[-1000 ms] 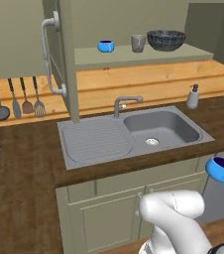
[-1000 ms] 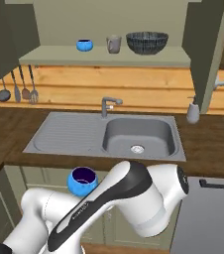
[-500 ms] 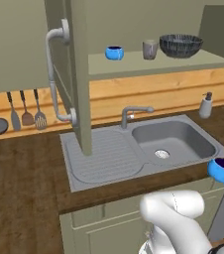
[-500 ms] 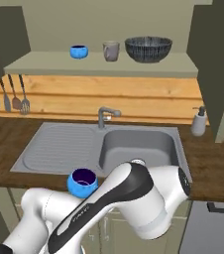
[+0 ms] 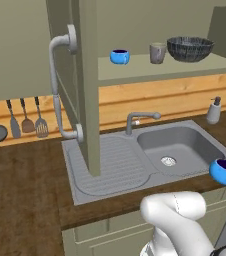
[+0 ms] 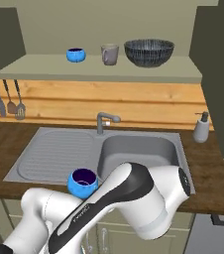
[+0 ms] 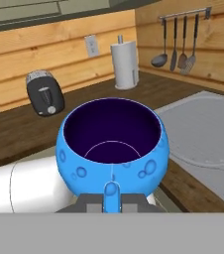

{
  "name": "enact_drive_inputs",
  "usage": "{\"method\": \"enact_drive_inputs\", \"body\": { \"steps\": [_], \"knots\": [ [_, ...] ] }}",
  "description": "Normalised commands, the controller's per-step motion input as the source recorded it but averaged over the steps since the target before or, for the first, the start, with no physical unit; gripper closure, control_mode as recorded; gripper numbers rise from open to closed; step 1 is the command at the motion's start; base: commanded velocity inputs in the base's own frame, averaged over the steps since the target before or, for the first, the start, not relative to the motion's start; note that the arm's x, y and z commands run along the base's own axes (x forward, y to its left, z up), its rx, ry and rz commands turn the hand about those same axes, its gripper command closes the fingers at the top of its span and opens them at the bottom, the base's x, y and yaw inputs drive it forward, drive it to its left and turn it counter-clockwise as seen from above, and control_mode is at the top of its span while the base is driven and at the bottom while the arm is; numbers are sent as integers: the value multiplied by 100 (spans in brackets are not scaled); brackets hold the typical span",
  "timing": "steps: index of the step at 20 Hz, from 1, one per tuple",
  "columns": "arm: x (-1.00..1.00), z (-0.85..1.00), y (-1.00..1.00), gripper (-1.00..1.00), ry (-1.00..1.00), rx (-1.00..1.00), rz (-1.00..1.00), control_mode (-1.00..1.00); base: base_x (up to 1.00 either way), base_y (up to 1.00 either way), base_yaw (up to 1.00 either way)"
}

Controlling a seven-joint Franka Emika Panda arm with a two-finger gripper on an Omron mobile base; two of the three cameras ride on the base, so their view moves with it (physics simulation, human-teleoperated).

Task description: Gather all objects into one cabinet and sort the glasses and bowls to opposite sides.

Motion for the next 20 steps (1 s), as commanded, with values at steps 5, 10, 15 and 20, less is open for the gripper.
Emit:
{"method": "enact_drive_inputs", "body": {
  "steps": [5, 10, 15, 20],
  "knots": [
    [0, 0, 0, 100, 0, 0, 0, 100, 43, 6, 0],
    [0, 0, 0, 100, 0, 0, 0, 100, 0, 0, 0],
    [0, 0, 0, 100, 0, 0, 0, 100, 0, 0, 0],
    [-1, 0, 4, 100, 5, 0, -3, -100, 0, 0, 0]
  ]
}}
